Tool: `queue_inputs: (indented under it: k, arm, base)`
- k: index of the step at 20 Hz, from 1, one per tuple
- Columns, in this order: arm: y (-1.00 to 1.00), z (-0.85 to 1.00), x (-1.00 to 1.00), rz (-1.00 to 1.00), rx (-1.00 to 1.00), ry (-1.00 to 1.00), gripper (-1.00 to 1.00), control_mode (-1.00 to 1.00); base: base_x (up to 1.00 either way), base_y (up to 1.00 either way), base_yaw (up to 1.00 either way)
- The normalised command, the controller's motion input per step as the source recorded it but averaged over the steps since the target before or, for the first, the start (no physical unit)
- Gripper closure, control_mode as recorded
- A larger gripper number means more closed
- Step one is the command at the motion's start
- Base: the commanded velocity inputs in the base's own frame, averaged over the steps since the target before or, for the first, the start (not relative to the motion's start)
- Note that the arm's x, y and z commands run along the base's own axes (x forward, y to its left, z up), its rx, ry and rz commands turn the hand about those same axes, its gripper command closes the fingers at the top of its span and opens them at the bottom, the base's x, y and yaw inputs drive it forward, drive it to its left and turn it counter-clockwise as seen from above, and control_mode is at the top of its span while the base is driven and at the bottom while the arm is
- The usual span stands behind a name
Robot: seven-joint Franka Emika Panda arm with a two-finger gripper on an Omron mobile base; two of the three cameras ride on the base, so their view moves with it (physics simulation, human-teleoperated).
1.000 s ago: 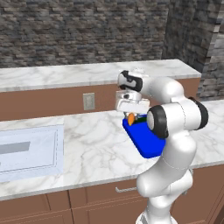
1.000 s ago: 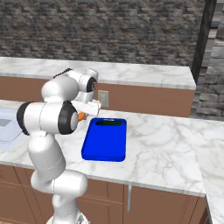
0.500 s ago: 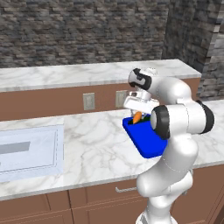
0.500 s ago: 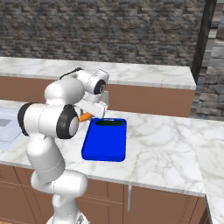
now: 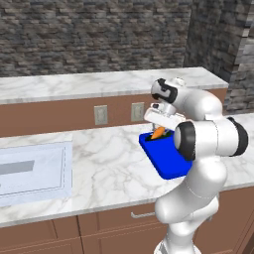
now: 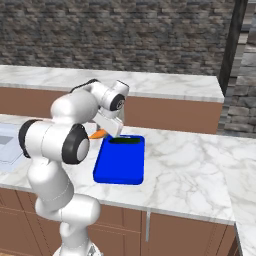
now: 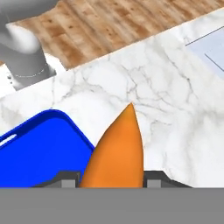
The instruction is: Place the two vegetables and bowl onto the tray for setting up a vegetable dip station.
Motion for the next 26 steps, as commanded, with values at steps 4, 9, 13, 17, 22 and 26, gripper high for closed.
queue_inputs:
  k: [4, 9, 13, 17, 22, 26]
  arm:
    - [-0.03, 0.00, 0.00, -0.28, -0.17, 0.07, 1.00, -1.00]
    - [-0.02, 0.00, 0.07, -0.36, -0.11, 0.13, 1.00, -1.00]
    - [-0.13, 0.00, 0.23, -0.42, -0.06, 0.16, 1.00, -1.00]
    - [-0.24, 0.00, 0.36, -0.42, -0.07, 0.15, 1.00, -1.00]
    - [-0.21, 0.00, 0.36, -0.40, -0.07, 0.14, 1.00, -1.00]
    - [-0.28, 0.00, 0.31, -0.36, -0.05, 0.13, 1.00, -1.00]
  base:
    - [0.00, 0.00, 0.00]
    - [0.00, 0.00, 0.00]
    - [0.00, 0.00, 0.00]
    - [0.00, 0.00, 0.00]
    - [0.00, 0.00, 0.00]
    - [0.00, 0.00, 0.00]
